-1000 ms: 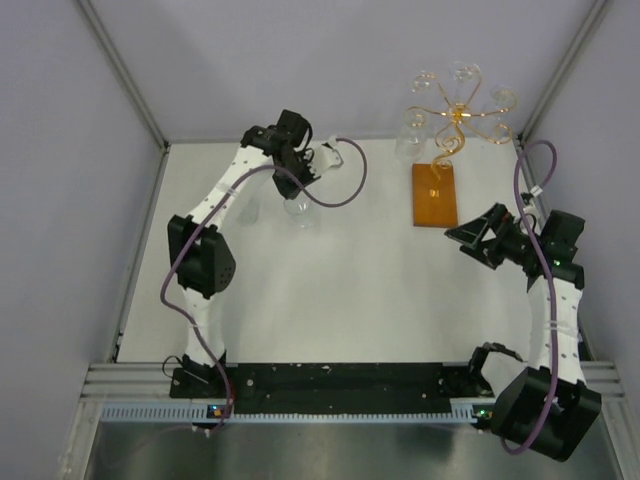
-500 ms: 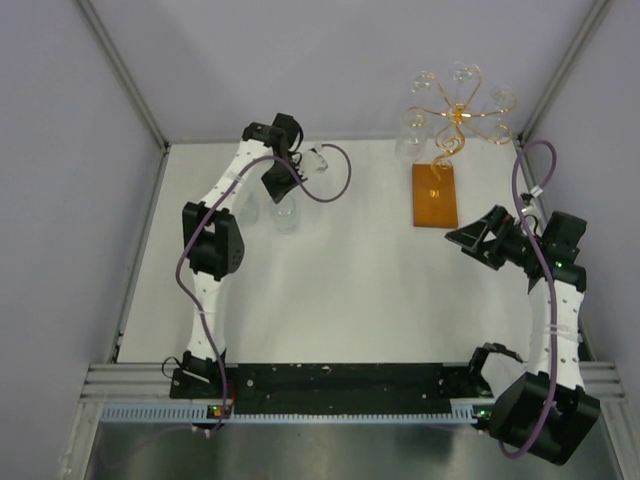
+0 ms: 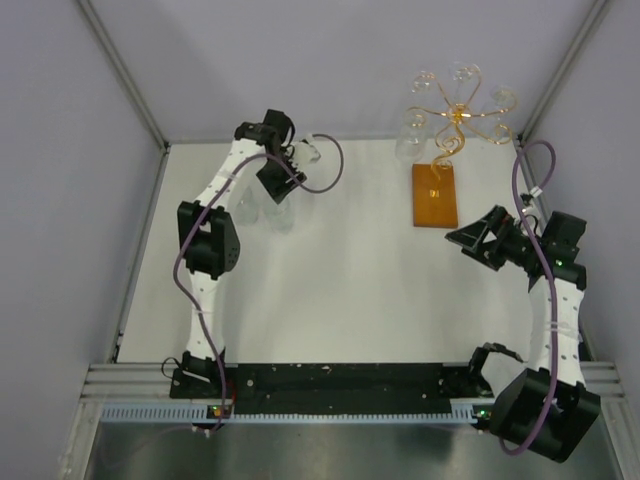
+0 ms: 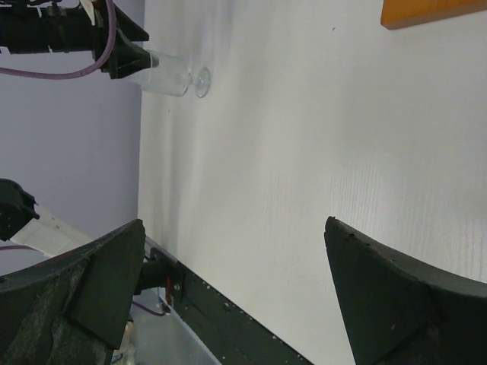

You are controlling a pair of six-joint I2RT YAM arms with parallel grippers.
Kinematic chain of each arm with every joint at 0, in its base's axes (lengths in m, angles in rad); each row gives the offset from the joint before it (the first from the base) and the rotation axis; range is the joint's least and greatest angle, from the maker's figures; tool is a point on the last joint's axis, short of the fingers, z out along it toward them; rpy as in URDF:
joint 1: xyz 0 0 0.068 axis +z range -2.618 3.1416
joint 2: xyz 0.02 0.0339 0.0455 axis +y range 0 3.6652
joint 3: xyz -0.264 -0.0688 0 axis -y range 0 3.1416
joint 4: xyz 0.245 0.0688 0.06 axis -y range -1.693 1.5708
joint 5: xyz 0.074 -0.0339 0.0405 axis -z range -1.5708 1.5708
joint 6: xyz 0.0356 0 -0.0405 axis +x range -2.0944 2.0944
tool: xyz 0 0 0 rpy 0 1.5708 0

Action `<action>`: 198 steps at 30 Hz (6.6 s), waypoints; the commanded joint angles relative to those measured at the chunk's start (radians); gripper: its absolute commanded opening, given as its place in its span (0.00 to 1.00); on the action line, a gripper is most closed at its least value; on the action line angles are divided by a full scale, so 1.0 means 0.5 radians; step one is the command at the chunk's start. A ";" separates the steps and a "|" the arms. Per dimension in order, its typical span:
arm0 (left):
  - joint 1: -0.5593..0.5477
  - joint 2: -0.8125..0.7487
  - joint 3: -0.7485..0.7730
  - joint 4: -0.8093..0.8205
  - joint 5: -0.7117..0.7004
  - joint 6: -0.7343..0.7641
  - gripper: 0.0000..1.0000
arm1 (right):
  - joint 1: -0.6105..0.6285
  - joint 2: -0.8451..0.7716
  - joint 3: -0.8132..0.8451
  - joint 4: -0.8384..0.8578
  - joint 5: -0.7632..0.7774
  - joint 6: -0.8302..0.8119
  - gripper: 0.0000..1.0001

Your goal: Take the wine glass off the wine glass rack

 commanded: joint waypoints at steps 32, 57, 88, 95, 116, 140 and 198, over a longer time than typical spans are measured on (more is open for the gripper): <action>-0.587 -0.387 -0.839 3.230 1.096 -0.866 0.98 | -0.012 0.397 0.495 0.447 0.613 -0.115 0.99; -0.695 -0.083 -0.728 3.703 0.939 -1.118 0.78 | -0.012 0.487 0.602 0.294 0.668 -0.286 0.99; -0.704 -0.145 -0.685 3.783 0.350 -1.142 0.00 | -0.009 0.585 0.737 0.186 0.628 -0.363 0.99; -0.744 -0.037 -0.553 3.740 0.362 -1.139 0.00 | -0.009 0.597 0.746 0.177 0.631 -0.366 0.99; -0.768 -0.172 -0.786 3.899 0.742 -1.084 0.00 | -0.009 0.429 0.765 0.131 0.646 -0.470 0.99; -0.741 -1.068 -2.105 3.523 0.902 -1.124 0.00 | -0.012 0.186 0.489 0.373 0.499 -0.387 0.99; 0.355 -1.123 -2.332 0.384 -0.068 -0.848 0.69 | 0.277 0.057 0.369 0.484 0.401 -0.544 0.99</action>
